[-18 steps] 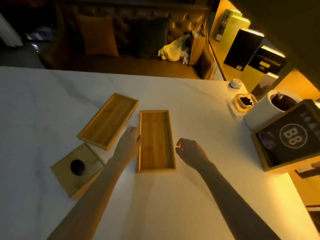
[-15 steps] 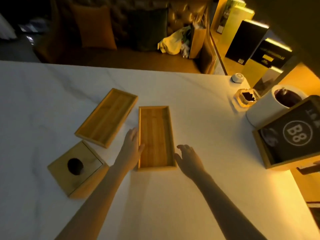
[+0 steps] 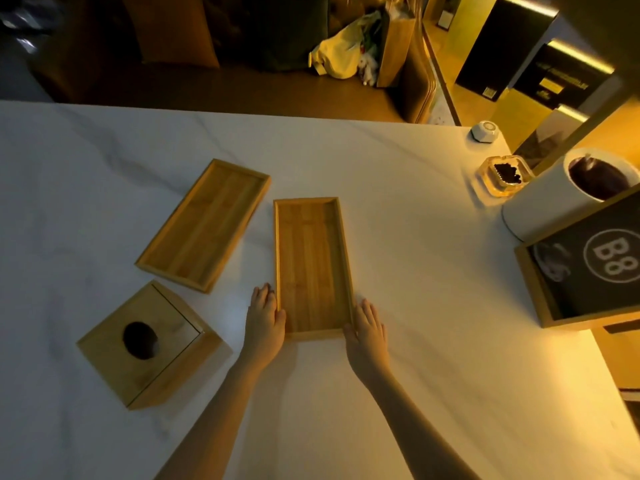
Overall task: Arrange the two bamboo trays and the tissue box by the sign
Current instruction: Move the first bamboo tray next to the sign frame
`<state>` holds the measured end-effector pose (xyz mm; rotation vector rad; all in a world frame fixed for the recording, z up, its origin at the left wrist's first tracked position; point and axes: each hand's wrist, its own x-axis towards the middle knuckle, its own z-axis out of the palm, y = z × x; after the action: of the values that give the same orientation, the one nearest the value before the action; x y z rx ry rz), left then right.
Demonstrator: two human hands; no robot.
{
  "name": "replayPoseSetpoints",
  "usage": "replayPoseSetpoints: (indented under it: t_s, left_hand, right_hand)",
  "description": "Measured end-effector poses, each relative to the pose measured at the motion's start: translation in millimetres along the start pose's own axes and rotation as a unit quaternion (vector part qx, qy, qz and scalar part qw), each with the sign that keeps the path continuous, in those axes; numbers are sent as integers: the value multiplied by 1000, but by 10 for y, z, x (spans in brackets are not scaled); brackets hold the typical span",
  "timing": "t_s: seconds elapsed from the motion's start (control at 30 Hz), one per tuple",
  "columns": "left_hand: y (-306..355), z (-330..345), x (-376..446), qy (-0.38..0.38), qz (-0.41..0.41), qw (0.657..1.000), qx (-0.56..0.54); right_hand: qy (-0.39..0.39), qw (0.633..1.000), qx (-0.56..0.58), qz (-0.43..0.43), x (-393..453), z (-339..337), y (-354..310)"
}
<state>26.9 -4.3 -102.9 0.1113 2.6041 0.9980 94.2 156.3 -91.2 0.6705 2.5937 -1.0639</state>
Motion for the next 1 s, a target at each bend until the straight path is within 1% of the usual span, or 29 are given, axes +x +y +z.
replayPoseSetpoints:
  t_s: [0.13, 0.23, 0.33, 0.4, 0.5, 0.57, 0.63, 0.77, 0.87, 1.0]
  left_hand:
    - [60, -153, -11, -3, -27, 997, -79]
    - [78, -305, 6, -58, -40, 994, -84]
    - [69, -433, -10, -111, -38, 990, -79]
    - [96, -525, -46, -132, -37, 983, -123]
    - [143, -663, -107, -146, -52, 960, -233]
    - [161, -728, -148, -147, -63, 947, -279]
    - [185, -769, -186, -149, -71, 935, -313]
    - [278, -804, -249, -161, -56, 928, -332]
    - [376, -765, -291, -159, -28, 929, -332]
    - [539, -637, -334, -139, 16, 941, -307]
  right_hand:
    - [7, 993, 113, -18, -23, -127, -85]
    - [-14, 974, 224, 31, -70, -275, -206]
    - [-32, 949, 306, 67, -82, -322, -230]
    - [-45, 927, 359, 99, -83, -348, -224]
    - [-42, 897, 421, 127, -90, -412, -252]
    - [-34, 897, 424, 119, -114, -451, -289]
    - [-21, 904, 414, 100, -161, -502, -334]
    - [2, 909, 409, 79, -249, -591, -323]
    - [13, 909, 411, 65, -338, -691, -258]
    - [30, 926, 376, 24, -429, -874, -120]
